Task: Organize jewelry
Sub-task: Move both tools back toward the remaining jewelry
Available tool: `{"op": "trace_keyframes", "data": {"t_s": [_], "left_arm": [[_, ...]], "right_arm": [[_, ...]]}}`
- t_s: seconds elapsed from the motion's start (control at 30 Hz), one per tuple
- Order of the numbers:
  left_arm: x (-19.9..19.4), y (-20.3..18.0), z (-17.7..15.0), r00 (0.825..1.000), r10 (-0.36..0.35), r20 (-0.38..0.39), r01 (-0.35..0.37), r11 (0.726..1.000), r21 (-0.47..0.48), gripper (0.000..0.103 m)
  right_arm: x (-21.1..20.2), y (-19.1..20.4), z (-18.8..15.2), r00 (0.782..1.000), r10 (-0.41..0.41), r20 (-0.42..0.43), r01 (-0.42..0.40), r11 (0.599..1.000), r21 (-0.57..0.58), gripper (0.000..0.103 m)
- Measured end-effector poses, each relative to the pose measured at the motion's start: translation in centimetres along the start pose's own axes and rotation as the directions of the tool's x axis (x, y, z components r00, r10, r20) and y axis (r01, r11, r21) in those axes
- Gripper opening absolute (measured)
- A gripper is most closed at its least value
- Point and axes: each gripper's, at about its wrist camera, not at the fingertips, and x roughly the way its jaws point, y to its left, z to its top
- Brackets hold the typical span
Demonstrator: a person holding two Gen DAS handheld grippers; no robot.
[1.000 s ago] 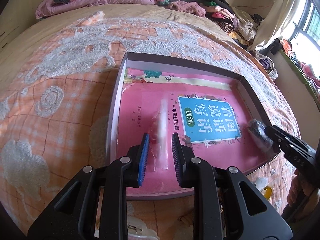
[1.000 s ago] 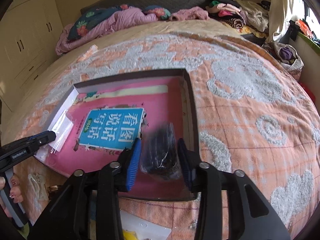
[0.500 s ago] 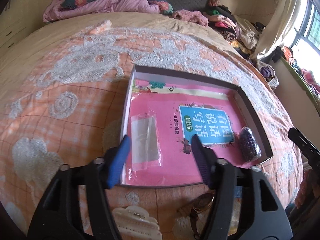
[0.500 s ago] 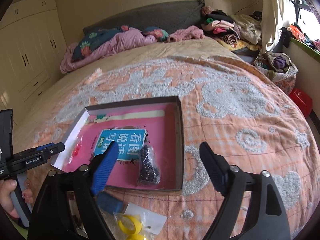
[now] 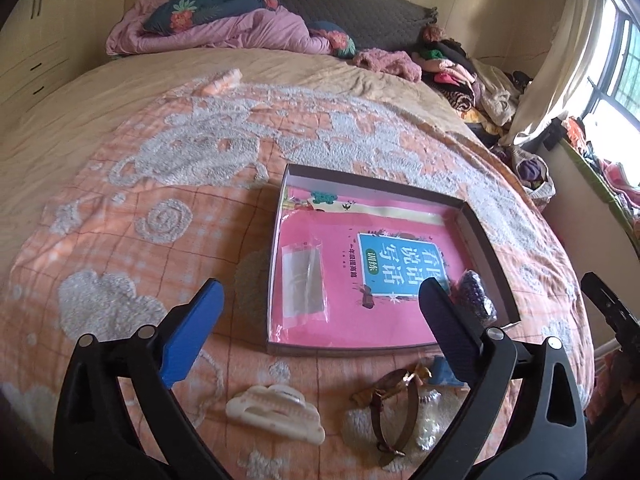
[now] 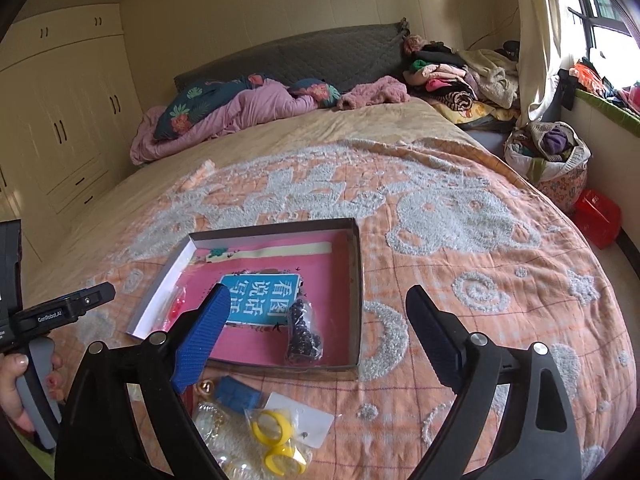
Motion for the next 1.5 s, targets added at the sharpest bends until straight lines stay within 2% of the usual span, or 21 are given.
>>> {"op": "trace_keyframes", "data": {"t_s": [0.27, 0.57, 1.5], "left_arm": [[-2.2, 0.0, -0.8, 1.000, -0.008, 0.030, 0.008, 1.000, 0.000, 0.091], [-3.6, -0.9, -2.3, 1.000, -0.017, 0.026, 0.016, 0.999, 0.031, 0.091], [-3.3, -4.5, -8.7, 0.998, 0.002, -0.067, 0.010, 0.985, 0.170, 0.091]], "right_arm": [[-2.4, 0.2, -0.2, 1.000, 0.011, 0.023, -0.011, 1.000, -0.014, 0.088], [-4.5, 0.6, -1.3, 0.999, 0.023, 0.033, -0.022, 0.999, -0.024, 0.088], [-5.4, 2.0, -6.3, 0.996, 0.062, -0.057, -0.067, 0.994, -0.088, 0.088]]}}
